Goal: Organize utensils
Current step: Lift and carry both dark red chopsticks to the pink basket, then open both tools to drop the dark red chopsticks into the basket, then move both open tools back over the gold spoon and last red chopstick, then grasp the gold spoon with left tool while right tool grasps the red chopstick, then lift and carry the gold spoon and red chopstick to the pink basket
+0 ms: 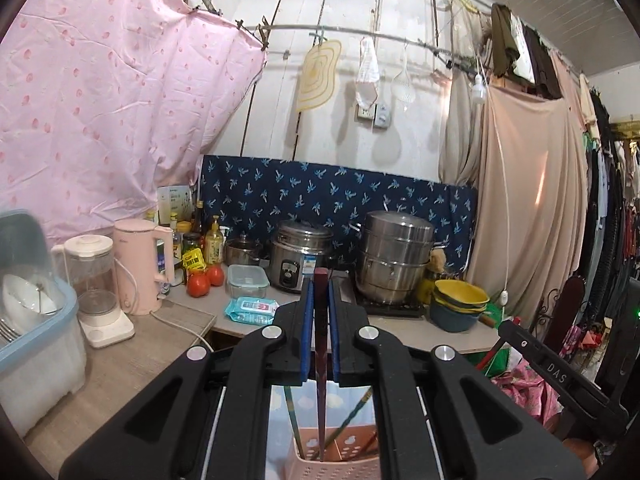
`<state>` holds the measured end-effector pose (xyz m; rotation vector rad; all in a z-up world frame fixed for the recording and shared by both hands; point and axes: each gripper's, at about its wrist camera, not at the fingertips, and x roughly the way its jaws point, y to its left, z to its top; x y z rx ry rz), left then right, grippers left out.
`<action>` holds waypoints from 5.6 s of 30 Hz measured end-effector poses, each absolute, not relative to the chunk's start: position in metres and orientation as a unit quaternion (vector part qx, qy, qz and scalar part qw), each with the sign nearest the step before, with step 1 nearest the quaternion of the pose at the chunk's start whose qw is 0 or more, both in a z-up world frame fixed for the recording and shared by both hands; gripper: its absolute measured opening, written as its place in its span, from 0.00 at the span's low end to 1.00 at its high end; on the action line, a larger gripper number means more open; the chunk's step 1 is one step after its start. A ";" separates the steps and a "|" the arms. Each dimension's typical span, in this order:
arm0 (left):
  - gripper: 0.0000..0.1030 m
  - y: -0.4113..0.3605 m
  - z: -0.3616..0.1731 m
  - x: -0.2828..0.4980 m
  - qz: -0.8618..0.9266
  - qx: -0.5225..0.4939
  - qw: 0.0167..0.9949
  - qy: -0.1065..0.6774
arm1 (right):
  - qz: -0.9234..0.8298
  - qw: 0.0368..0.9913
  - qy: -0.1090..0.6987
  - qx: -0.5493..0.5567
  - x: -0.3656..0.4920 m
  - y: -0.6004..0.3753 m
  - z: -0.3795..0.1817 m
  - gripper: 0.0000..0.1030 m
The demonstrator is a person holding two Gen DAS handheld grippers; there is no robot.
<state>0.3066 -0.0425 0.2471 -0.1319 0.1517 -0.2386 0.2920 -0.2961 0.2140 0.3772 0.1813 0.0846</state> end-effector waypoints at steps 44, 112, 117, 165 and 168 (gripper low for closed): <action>0.35 -0.034 0.158 0.329 -0.081 -0.052 0.979 0.177 | 0.029 0.971 0.186 0.147 0.303 -0.272 0.133 0.28; 0.43 -0.016 -0.071 0.114 -0.066 -0.002 0.898 0.435 | 0.072 0.907 0.411 0.057 0.062 -0.154 -0.071 0.17; 0.45 -0.019 -0.070 0.114 -0.073 -0.003 0.897 0.436 | 0.059 0.909 0.407 0.063 0.061 -0.162 -0.072 0.07; 0.10 -0.038 -0.028 0.117 -0.128 -0.037 0.903 0.408 | 0.031 0.920 0.368 0.133 0.048 -0.208 -0.049 0.07; 0.10 -0.036 -0.019 0.117 -0.127 -0.037 0.907 0.399 | 0.031 0.924 0.355 0.139 0.047 -0.212 -0.038 0.07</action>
